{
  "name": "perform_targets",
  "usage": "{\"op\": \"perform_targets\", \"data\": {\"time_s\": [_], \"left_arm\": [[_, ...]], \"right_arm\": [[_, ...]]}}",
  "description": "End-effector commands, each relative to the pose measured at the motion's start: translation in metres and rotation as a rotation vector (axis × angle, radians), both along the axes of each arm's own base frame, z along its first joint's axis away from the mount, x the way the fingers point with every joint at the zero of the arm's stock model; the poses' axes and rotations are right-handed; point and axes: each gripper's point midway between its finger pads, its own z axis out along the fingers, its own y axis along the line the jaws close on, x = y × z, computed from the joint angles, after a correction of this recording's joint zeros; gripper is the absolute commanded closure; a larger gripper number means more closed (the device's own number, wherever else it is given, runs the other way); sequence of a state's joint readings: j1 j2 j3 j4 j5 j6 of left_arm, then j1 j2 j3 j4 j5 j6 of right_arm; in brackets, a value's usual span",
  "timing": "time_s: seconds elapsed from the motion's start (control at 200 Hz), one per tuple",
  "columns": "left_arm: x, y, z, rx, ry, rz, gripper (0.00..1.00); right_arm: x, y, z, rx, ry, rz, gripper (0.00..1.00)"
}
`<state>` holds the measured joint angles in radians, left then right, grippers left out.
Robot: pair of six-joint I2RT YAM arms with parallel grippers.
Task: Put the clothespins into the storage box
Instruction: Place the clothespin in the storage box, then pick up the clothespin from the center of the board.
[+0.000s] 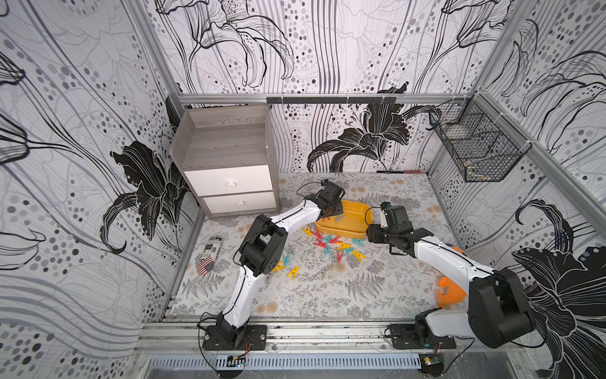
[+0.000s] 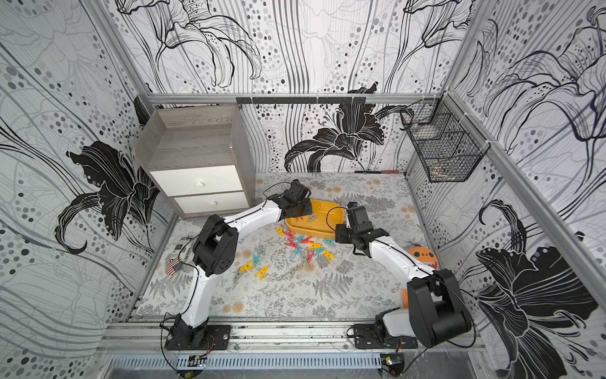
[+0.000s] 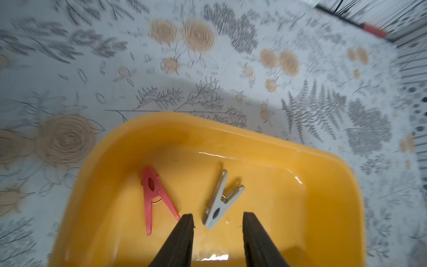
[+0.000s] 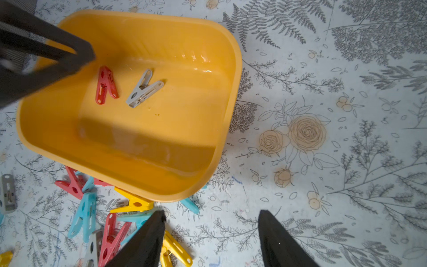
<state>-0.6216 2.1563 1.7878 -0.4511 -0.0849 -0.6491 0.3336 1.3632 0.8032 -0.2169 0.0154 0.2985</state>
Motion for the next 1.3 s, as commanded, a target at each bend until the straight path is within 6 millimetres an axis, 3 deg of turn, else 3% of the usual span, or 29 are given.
{"op": "perform_targets", "data": {"time_s": [0.0, 0.155, 0.29, 0.396, 0.586, 0.756, 1.297], "left_arm": [[-0.003, 0.021, 0.077, 0.008, -0.142, 0.024, 0.52], [-0.029, 0.078, 0.070, 0.099, -0.083, 0.106, 0.50], [-0.050, 0.136, 0.038, 0.099, -0.015, 0.204, 0.52], [-0.059, 0.154, 0.010, 0.081, 0.033, 0.220, 0.59], [-0.054, 0.143, -0.033, 0.055, 0.121, 0.201, 0.68], [-0.045, 0.137, -0.055, 0.058, 0.148, 0.211, 0.73], [-0.047, 0.121, -0.088, 0.076, 0.195, 0.177, 0.75]], "right_arm": [[0.002, 0.002, 0.007, -0.005, -0.013, 0.013, 0.31], [0.001, 0.000, 0.009, -0.016, -0.018, 0.014, 0.31], [0.001, 0.002, 0.010, -0.015, -0.019, 0.026, 0.31], [0.005, 0.004, 0.010, -0.015, -0.019, 0.029, 0.32], [0.016, 0.008, 0.021, -0.002, -0.047, 0.026, 0.32], [0.016, 0.009, 0.033, 0.009, -0.069, 0.027, 0.33], [0.019, 0.015, 0.024, 0.031, -0.048, 0.041, 0.34]]}}
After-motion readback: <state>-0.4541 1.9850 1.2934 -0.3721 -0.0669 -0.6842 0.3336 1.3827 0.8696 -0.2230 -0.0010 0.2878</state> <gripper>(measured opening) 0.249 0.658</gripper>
